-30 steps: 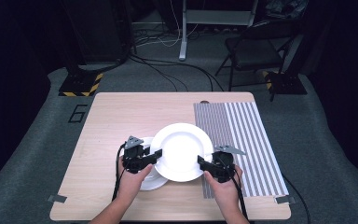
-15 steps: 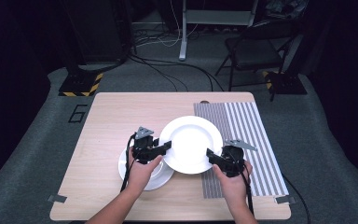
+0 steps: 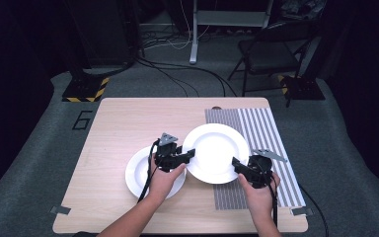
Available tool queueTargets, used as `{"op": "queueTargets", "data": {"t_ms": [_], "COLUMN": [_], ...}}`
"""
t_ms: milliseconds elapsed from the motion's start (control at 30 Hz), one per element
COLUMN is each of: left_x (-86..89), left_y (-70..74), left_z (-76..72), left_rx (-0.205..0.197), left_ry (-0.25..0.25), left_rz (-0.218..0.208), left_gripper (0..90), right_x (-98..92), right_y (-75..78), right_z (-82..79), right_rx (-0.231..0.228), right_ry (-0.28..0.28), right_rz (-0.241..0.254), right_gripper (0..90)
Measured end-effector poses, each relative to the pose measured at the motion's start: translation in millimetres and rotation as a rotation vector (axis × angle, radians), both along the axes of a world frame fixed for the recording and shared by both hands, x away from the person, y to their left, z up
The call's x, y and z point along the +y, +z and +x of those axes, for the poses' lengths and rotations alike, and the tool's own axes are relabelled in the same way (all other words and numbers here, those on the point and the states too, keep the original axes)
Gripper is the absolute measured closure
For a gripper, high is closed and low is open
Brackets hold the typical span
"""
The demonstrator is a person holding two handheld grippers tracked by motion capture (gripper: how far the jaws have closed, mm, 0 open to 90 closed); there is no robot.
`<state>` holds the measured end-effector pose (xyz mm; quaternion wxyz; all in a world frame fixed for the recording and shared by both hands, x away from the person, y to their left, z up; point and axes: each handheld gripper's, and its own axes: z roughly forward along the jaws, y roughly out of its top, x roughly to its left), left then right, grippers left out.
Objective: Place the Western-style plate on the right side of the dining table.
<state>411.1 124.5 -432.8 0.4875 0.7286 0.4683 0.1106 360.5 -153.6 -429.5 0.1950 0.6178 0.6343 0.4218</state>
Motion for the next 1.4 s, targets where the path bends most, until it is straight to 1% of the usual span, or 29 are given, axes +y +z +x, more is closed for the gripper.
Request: {"op": "queueTargets", "data": {"t_ms": [100,133,200,267,333,367,500,633,667,700,733,767,800,867,900,933,967,1000,1067,1100,1133,1167,1200,1233,1300,1367,1400], "left_x": [-4.7,-9.1,-14.0,-16.5,-21.5,-25.1,-32.5,-38.7,-40.1,-42.2,-43.1,-44.4,-45.5,-48.4,-49.5,-50.6,-51.4,-52.7,-54.8,-55.7,-56.4,-58.0,-58.9,-59.9,-61.5,-64.0,-65.6], "left_y": [-1.6,-3.1,-4.9,-5.8,-7.3,-8.2,-9.9,-12.4,-12.8,-13.5,-13.8,-14.3,-14.6,-15.6,-16.2,-17.1,-17.7,-18.3,-19.1,-19.3,-19.6,-19.9,-20.3,-20.6,-22.2,-24.0,-24.8], "left_z": [0.7,1.0,1.5,1.8,2.4,2.4,3.1,4.6,4.6,4.7,4.7,5.0,5.3,5.3,5.5,6.2,6.6,6.5,7.1,7.1,7.4,7.4,7.9,8.1,9.4,10.2,10.1], "left_rx": [0.003,0.006,0.007,0.009,0.01,0.01,0.008,0.004,0.009,0.008,0.007,0.002,-0.001,0.001,0.005,0.003,0.005,0.007,0.005,0.004,0.001,0.005,0.007,0.007,0.004,0.003,0.007], "left_ry": [-0.008,-0.019,-0.026,-0.033,-0.045,-0.042,-0.053,-0.065,-0.068,-0.067,-0.069,-0.072,-0.076,-0.073,-0.079,-0.083,-0.086,-0.084,-0.092,-0.092,-0.098,-0.094,-0.1,-0.097,-0.106,-0.109,-0.107], "left_rz": [0.003,0.001,-0.009,-0.009,-0.009,-0.02,-0.007,-0.007,-0.006,-0.005,-0.004,0.0,0.004,0.0,0.006,0.004,0.006,-0.002,0.007,0.006,0.011,0.007,0.009,0.009,0.017,0.024,0.02], "left_gripper": [55.4,55.4,55.4,55.3,55.3,55.3,55.3,55.3,55.3,55.3,55.3,55.3,55.3,55.4,55.4,55.4,55.4,55.4,55.3,55.4,55.4,55.4,55.4,55.4,55.4,55.4,55.4], "right_x": [-3.4,-6.8,-11.1,-12.9,-17.7,-18.9,-24.1,-29.1,-29.8,-30.4,-31.5,-32.9,-33.4,-35.4,-36.4,-37.7,-38.5,-39.5,-41.0,-42.4,-42.3,-43.3,-43.9,-45.2,-46.0,-47.6,-48.1], "right_y": [-0.7,-1.3,-1.6,-1.7,-1.9,-2.2,-3.8,-6.1,-6.6,-7.1,-8.0,-8.7,-9.8,-12.0,-13.5,-13.9,-14.8,-15.3,-15.7,-16.1,-16.2,-16.8,-17.0,-17.9,-18.6,-20.1,-21.5], "right_z": [-2.0,-4.5,-7.2,-8.7,-12.4,-13.3,-17.7,-20.8,-21.3,-21.8,-22.3,-22.8,-22.8,-23.3,-23.2,-23.8,-23.8,-24.1,-24.9,-25.4,-25.4,-25.6,-25.9,-26.1,-26.5,-26.5,-26.4], "right_rx": [-0.001,-0.002,-0.004,-0.005,-0.007,-0.007,-0.008,-0.003,-0.005,-0.005,-0.001,-0.001,0.001,0.008,0.004,0.015,0.009,0.007,0.006,0.005,0.005,0.003,0.007,0.002,0.005,0.005,0.004], "right_ry": [-0.009,-0.023,-0.03,-0.04,-0.052,-0.057,-0.075,-0.095,-0.1,-0.109,-0.117,-0.115,-0.122,-0.126,-0.129,-0.134,-0.138,-0.139,-0.147,-0.145,-0.153,-0.152,-0.157,-0.155,-0.162,-0.166,-0.172], "right_rz": [-0.001,-0.008,-0.01,-0.01,-0.02,-0.023,-0.026,-0.027,-0.029,-0.023,-0.024,-0.027,-0.021,-0.019,-0.018,-0.016,-0.013,-0.017,-0.019,-0.028,-0.019,-0.021,-0.019,-0.023,-0.023,-0.033,-0.033], "right_gripper": [52.4,52.4,52.8,52.9,53.0,53.0,53.1,53.1,53.1,53.2,53.2,53.2,53.2,53.0,53.0,53.0,53.0,53.1,53.1,53.1,53.2,53.2,53.2,53.1,53.1,53.1,53.1]}}
